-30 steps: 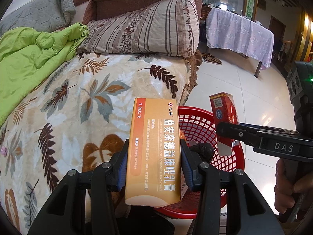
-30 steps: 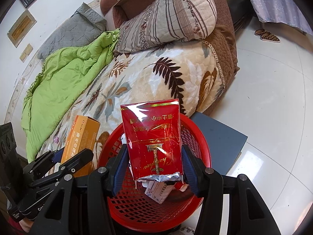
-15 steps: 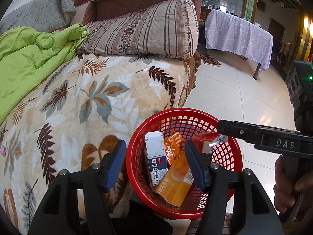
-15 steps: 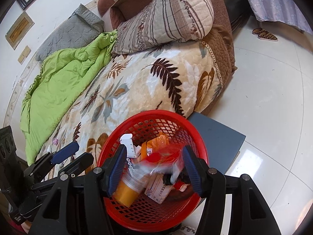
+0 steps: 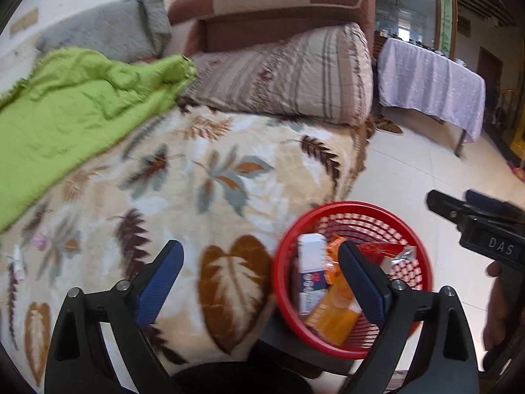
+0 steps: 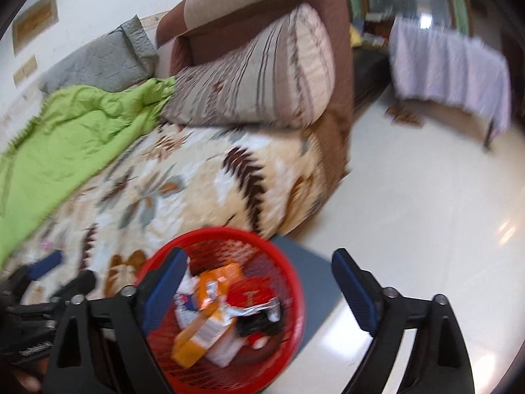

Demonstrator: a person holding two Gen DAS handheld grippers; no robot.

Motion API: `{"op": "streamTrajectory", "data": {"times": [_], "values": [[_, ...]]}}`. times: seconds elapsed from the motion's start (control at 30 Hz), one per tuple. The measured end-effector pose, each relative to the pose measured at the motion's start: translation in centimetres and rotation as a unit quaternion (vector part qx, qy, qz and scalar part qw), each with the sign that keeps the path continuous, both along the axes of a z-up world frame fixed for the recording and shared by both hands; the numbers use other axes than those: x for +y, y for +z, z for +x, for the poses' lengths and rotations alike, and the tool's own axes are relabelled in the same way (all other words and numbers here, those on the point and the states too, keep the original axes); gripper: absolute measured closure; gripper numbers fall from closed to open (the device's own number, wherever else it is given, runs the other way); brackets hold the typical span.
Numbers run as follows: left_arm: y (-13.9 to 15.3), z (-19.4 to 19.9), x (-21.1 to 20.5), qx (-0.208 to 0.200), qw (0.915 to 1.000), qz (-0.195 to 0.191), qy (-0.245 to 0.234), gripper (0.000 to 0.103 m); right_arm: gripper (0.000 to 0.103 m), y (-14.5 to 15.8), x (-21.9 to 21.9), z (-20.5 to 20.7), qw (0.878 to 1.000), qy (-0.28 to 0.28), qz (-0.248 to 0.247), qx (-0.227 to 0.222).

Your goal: Collect trash

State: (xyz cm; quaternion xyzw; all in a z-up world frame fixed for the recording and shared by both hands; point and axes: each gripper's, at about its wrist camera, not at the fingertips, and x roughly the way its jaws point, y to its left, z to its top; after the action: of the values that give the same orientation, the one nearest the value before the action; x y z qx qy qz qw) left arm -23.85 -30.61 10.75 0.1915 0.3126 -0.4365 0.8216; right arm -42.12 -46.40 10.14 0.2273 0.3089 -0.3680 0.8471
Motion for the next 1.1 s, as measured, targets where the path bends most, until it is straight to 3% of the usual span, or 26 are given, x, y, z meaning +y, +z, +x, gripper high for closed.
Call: {"op": "streamTrajectory", "data": {"times": [0.1,0.3,0.5,0.63,0.83,0.97,1.1], "values": [[0.4,0.2,1.1,-0.015,0.9998,-0.005,0.010,0.007,0.002,0.8,1.0,0.3,0.999,-0.022,-0.036,0.020],[0.5,0.8,2.5,-0.024,0.9993,-0.004,0.030,0.006,0.001,1.4,2.3,0.5,0.992,-0.086,-0.088,0.042],[0.7,0.8,3.6,-0.060,0.9964,0.011,0.058,0.006,0.000,1.7,3.1,0.6,0.985,-0.126,-0.099,0.057],[1.0,0.9,4.3,-0.084,0.9940,0.019,0.068,0.005,0.001,1.2,3.5,1.5,0.986,-0.116,-0.081,0.091],[2.1,1.1,7.1,-0.097,0.9919,0.000,0.081,0.004,0.001,1.2,5.4,1.7,0.986,-0.120,-0.088,0.080],[2.3,1.3,9.1,-0.116,0.9875,0.009,0.106,0.003,0.001,1.3,7.3,2.9,0.986,-0.101,-0.094,0.088],[2.2,2.0,11.9,-0.107,0.9849,0.010,0.135,0.003,0.001,1.4,9.9,3.6,0.990,-0.077,-0.090,0.076]]}}
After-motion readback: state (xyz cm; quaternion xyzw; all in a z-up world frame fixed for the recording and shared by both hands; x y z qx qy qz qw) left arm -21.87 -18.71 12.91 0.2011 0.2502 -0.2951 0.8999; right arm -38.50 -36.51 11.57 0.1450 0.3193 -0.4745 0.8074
